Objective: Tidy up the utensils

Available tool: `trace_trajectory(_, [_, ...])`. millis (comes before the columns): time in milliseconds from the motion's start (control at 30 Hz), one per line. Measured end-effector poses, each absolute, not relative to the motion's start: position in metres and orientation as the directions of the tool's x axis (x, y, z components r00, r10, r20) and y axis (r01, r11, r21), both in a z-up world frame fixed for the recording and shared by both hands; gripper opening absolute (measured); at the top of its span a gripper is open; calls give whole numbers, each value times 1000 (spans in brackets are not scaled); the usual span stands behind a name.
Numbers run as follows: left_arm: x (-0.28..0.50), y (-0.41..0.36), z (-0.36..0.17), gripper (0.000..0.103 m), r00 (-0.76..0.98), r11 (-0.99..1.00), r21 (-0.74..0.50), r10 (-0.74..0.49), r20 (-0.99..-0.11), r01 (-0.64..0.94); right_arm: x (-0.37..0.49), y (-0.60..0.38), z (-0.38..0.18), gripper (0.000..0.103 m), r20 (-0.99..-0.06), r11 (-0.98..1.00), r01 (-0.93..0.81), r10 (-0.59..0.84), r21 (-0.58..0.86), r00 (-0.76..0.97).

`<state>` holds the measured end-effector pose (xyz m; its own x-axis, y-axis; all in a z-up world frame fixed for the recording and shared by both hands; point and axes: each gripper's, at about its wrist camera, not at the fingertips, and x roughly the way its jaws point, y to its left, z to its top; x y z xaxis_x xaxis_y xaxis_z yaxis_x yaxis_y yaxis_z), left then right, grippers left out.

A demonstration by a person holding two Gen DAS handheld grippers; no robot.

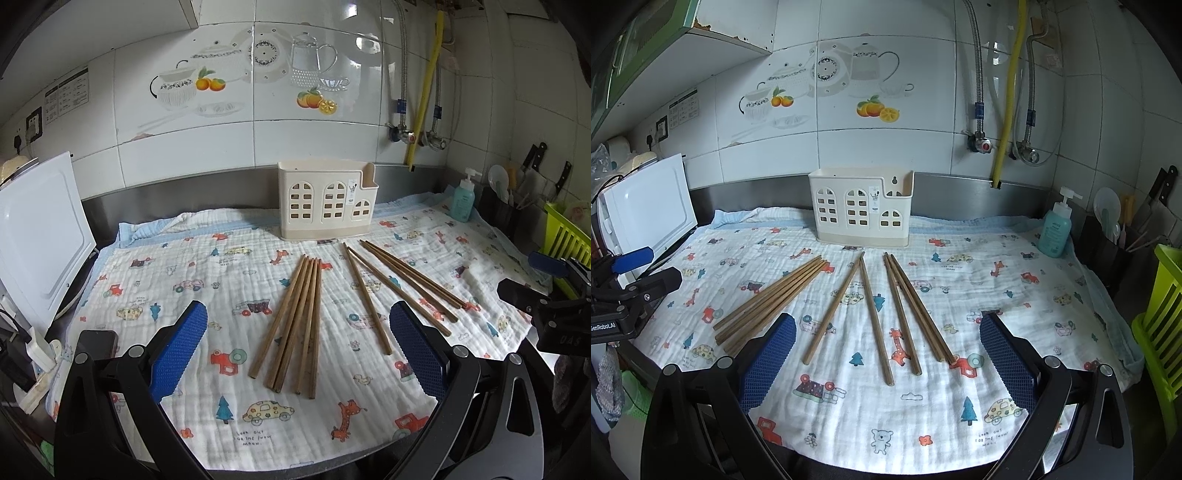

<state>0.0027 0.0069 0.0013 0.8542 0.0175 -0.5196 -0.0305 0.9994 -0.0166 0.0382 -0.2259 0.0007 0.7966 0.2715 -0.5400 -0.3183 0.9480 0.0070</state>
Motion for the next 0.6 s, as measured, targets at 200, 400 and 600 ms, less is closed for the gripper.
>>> trace_trajectory(200, [2,9,1,98,860,999,-17,25,-509,-39,38,-226,2,97,-535,948,-318,271,3,800])
trace_trajectory(400, [3,15,0,98,868,998,-23,37,-496,-55,39,-228,3,97,-531,947,-322,273,0,802])
trace_trajectory(600, [6,19,-2,98,879,998,-11,47,-474,-60,41,-228,3,97,-528,946,-325,270,-11,805])
